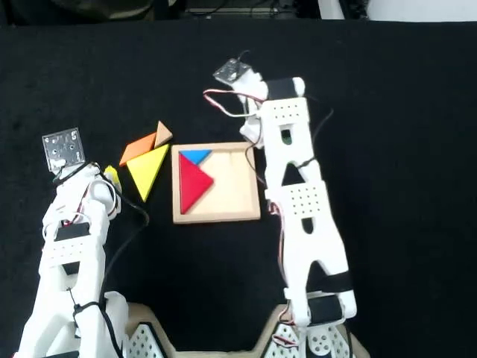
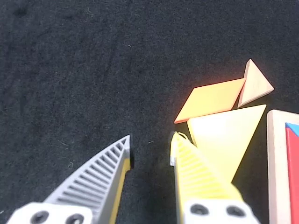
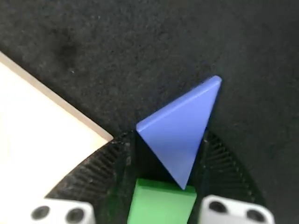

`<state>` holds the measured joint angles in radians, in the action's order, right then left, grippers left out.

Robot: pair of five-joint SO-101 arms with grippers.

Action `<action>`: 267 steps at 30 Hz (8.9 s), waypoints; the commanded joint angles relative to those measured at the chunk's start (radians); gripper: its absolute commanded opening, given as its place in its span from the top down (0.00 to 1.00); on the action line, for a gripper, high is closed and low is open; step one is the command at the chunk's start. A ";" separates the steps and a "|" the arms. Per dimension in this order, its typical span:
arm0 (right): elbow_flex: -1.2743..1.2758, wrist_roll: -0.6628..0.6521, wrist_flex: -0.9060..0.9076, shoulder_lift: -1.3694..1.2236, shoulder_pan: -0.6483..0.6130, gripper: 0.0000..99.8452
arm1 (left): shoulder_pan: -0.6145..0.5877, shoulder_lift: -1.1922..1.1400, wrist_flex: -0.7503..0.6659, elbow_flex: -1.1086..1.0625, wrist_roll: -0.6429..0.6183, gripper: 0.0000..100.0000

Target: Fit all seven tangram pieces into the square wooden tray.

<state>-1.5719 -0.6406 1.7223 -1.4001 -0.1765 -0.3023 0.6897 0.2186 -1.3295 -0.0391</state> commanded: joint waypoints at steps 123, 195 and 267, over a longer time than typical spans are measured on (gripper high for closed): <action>2.404 0.480 -0.503 1.595 -0.265 0.82 | -0.013 0.002 -0.020 0.008 -0.002 0.85; 2.150 0.473 -0.384 1.300 -0.215 0.81 | -0.005 0.000 -0.021 0.008 -0.002 0.85; 0.949 -0.152 -0.172 0.684 -0.170 0.78 | -0.005 0.000 -0.020 0.010 -0.002 0.85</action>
<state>-0.5884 -0.8078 1.5367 -0.7250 -0.3606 -0.3023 0.6897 0.2156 -1.3295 -0.0391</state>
